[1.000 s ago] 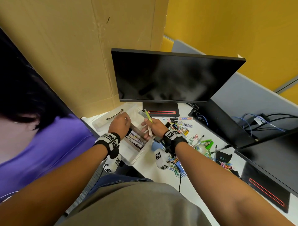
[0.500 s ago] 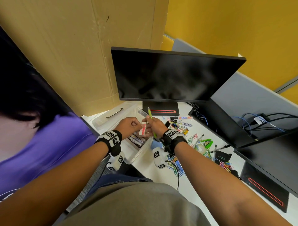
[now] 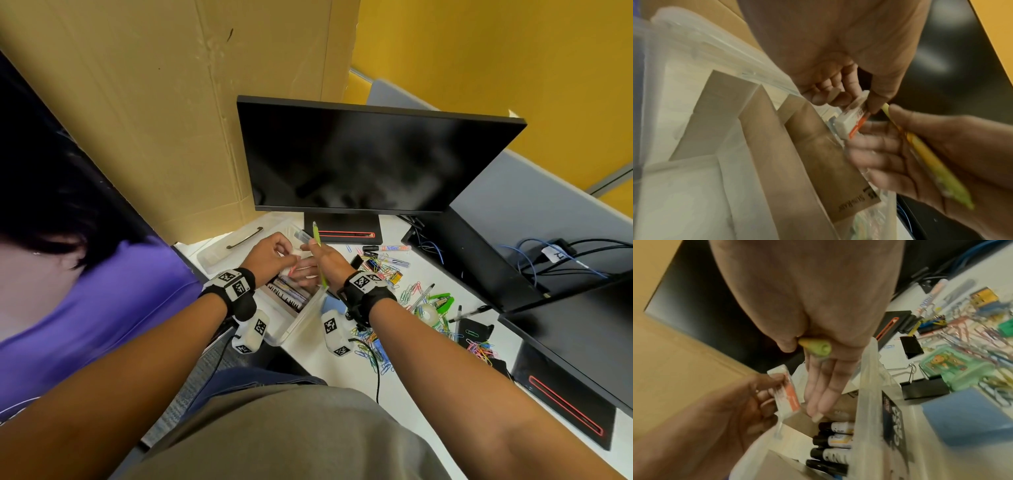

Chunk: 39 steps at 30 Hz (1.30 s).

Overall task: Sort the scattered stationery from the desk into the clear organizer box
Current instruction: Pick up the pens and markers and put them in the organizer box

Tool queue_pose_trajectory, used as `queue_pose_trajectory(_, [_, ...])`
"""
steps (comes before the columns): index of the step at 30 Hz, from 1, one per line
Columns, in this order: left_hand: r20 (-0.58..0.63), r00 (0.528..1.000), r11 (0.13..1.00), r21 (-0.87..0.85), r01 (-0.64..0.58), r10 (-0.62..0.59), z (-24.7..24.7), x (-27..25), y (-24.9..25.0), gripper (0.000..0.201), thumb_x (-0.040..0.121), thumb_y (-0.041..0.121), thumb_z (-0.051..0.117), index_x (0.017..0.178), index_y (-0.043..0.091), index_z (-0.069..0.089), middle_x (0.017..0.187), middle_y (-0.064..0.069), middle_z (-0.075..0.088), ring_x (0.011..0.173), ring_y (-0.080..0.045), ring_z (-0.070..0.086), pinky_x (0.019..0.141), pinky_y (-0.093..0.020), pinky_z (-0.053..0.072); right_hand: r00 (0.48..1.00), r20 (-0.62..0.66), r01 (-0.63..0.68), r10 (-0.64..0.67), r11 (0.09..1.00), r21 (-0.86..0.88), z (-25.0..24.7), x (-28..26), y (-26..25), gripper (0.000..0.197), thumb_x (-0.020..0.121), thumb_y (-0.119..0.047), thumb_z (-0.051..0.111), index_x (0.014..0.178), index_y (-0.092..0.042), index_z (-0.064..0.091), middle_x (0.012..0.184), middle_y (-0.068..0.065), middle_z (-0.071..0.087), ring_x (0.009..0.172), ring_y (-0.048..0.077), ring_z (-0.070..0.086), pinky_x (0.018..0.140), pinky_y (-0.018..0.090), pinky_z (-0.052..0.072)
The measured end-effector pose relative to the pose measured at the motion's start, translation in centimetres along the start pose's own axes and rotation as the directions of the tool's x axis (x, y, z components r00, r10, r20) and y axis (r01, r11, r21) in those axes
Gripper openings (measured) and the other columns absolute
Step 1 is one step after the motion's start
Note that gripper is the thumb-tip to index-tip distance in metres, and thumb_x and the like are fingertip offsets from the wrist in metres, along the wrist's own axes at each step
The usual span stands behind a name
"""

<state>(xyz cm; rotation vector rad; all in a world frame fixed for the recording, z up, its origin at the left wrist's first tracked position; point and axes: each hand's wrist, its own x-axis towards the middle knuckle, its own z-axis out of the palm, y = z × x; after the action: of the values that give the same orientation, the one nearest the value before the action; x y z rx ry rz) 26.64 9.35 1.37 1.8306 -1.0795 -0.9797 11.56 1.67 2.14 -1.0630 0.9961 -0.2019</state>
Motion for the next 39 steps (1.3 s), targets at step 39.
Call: queue_pose_trajectory(39, [-0.304,0.950,0.984,0.137,0.117,-0.070,-1.8,0.2,-0.2,0.017,0.089,0.012,0.057,0.105,0.014,0.062,0.066,0.004,0.052,0.062,-0.005,0.051,0.059,-0.021,0.040,0.958,0.252,0.286,-0.140,0.367,-0.885,4.5,0.3,1.7,0.041,0.093,0.001,0.046,0.132,-0.011,0.051,0.127,0.017,0.059,0.107,0.034,0.059,0.079,0.029,0.043])
